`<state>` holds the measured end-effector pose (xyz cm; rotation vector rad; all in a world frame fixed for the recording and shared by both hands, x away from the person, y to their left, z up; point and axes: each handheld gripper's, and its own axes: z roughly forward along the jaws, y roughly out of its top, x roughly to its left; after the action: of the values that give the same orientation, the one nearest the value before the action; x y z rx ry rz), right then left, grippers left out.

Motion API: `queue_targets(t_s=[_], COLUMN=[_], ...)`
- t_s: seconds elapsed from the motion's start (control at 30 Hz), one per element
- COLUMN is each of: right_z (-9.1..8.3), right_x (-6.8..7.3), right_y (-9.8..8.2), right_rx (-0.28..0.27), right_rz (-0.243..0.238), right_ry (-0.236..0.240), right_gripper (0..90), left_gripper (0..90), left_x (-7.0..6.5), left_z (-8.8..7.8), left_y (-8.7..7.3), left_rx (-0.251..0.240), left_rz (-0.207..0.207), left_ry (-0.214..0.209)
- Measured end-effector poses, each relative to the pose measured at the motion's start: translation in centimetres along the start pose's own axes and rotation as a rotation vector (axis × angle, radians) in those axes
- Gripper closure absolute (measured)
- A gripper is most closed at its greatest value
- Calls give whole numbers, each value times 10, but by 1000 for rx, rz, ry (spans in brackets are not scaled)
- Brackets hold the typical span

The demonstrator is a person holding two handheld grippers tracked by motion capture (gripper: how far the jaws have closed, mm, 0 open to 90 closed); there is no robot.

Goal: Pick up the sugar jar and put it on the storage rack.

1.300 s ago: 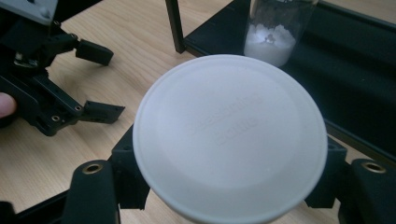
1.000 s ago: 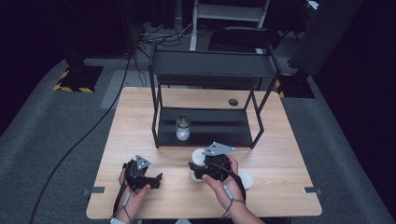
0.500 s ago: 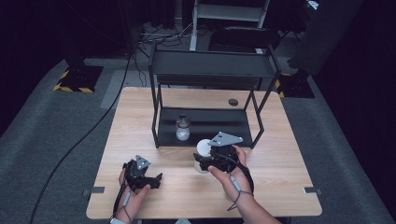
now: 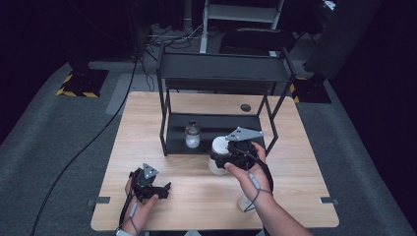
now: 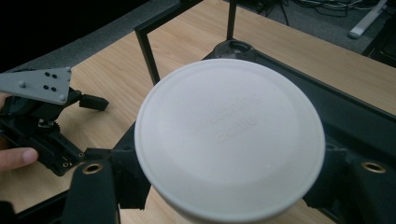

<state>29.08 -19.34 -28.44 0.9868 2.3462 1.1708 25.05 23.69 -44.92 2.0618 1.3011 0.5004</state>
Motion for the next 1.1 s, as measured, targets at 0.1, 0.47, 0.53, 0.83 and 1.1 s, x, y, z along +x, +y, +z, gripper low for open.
queue_targets(t_s=[0.1, 0.47, 0.53, 0.83, 1.1], right_z=[1, 10, 13, 37, 63], right_x=[-4, -19, -22, -40, -47], right_y=[3, 22, 24, 32, 41], right_rx=[0, 11, 13, 20, 49], right_rz=[6, -4, 3, 38, 39], right_ry=[-11, -7, -10, -5, -42], right_gripper=[332, 332, 332, 333, 333], left_gripper=[0, 0, 0, 0, 0], left_x=[0, 0, 0, 0, 0], left_z=[0, 0, 0, 0, 0], left_y=[0, 0, 0, 0, 0], left_rx=[1, 0, 0, 0, 1], left_rz=[3, 1, 1, 1, 2], left_ry=[0, 0, 0, 0, 0])
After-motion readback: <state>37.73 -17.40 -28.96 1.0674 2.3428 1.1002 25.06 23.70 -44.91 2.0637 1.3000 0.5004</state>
